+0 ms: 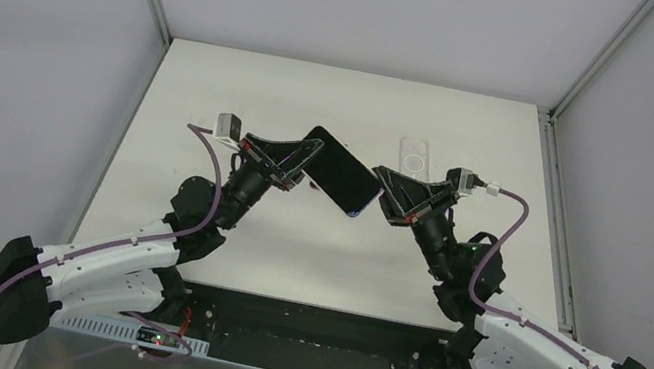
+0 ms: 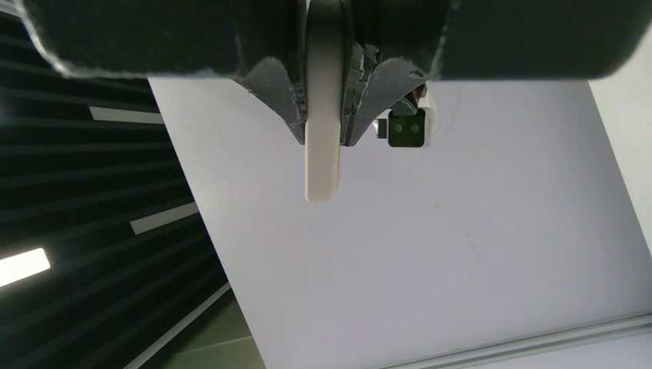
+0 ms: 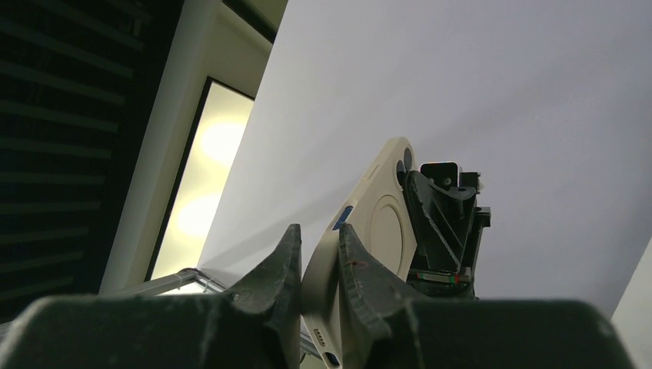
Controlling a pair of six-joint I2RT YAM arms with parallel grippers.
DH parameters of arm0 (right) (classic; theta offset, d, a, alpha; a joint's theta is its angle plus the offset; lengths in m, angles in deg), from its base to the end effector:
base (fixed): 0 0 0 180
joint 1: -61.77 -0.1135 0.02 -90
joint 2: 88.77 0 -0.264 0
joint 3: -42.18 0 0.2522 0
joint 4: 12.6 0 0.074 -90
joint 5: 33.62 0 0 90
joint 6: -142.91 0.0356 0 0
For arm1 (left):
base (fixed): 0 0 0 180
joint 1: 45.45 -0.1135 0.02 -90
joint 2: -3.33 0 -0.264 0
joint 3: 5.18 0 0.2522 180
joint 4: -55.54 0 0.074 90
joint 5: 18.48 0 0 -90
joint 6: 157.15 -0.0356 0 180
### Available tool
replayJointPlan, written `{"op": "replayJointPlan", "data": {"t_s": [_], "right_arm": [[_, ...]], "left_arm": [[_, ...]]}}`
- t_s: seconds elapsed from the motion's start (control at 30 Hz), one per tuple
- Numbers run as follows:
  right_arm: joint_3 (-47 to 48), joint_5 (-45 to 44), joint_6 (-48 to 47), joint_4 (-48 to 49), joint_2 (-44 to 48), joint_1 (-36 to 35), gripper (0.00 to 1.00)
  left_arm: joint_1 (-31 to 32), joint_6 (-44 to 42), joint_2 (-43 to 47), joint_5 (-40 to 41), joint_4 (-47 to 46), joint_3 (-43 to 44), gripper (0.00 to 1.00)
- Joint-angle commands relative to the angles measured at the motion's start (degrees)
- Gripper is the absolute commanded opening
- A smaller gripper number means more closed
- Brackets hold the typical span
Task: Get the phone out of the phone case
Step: Remove the phone case from the phone.
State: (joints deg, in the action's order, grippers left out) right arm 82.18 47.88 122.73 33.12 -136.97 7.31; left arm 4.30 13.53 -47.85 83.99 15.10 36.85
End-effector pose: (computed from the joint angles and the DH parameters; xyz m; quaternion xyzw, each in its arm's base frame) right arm 0.1091 0.1436 0.3408 0.1248 0.4281 0.7755 0.4470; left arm 0.1328 -0.1450 0.3356 -0.2212 0.4444 -0.7643 0.4116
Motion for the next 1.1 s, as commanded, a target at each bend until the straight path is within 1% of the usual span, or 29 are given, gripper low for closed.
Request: {"op": "replayJointPlan", "data": {"t_s": [0.0, 0.27, 0.47, 0.5, 0.57, 0.63, 0.67, 0.73, 0.93, 1.0, 1.07], "right_arm": [[6.74, 14.71, 2.63, 18.48, 1.36, -2.07, 0.0], [7.5, 16.76, 2.48, 19.35, 0.84, -2.14, 0.0], [6.96, 16.61, 1.48, 19.03, 1.48, -2.09, 0.0], [6.7, 16.35, 0.84, 18.21, 2.0, -2.14, 0.04], [5.87, 15.51, -0.72, 14.17, 3.89, -2.1, 0.21], [5.0, 14.27, -3.08, 7.66, 6.95, -2.09, 0.34], [4.47, 13.23, -4.28, 4.43, 8.69, -2.13, 0.37], [3.68, 10.83, -6.53, -0.68, 11.95, -2.06, 0.43], [2.69, 6.05, -12.31, -11.72, 18.99, -2.14, 0.56], [2.84, 5.01, -15.39, -17.53, 22.32, -2.12, 0.6], [3.33, 3.77, -18.81, -25.38, 25.61, -2.14, 0.61]], "left_arm": [[-0.2, 2.86, -4.12, 0.54, 7.67, 0.72, 0.0], [-0.23, 4.6, -5.6, 0.84, 6.72, 0.9, 0.0], [-0.21, 3.31, -4.7, 0.85, 6.47, 0.87, 0.0], [-0.24, 2.79, -4.27, 0.96, 6.47, 0.76, 0.0], [-0.22, 1.92, -3.32, 1.42, 6.56, 0.4, 0.0], [-0.25, 1.11, -2.13, 2.0, 6.56, -0.13, 0.0], [-0.24, 0.64, -1.6, 2.28, 6.56, -0.34, 0.0], [-0.24, 0.36, -0.7, 2.7, 6.56, -0.77, 0.0], [-0.2, 0.1, 0.53, 2.02, 6.65, -0.77, 0.0], [-0.19, -0.16, 1.14, 1.73, 6.65, -0.68, 0.0], [-0.19, -0.54, 2.02, 1.58, 6.73, -0.76, 0.0]]}}
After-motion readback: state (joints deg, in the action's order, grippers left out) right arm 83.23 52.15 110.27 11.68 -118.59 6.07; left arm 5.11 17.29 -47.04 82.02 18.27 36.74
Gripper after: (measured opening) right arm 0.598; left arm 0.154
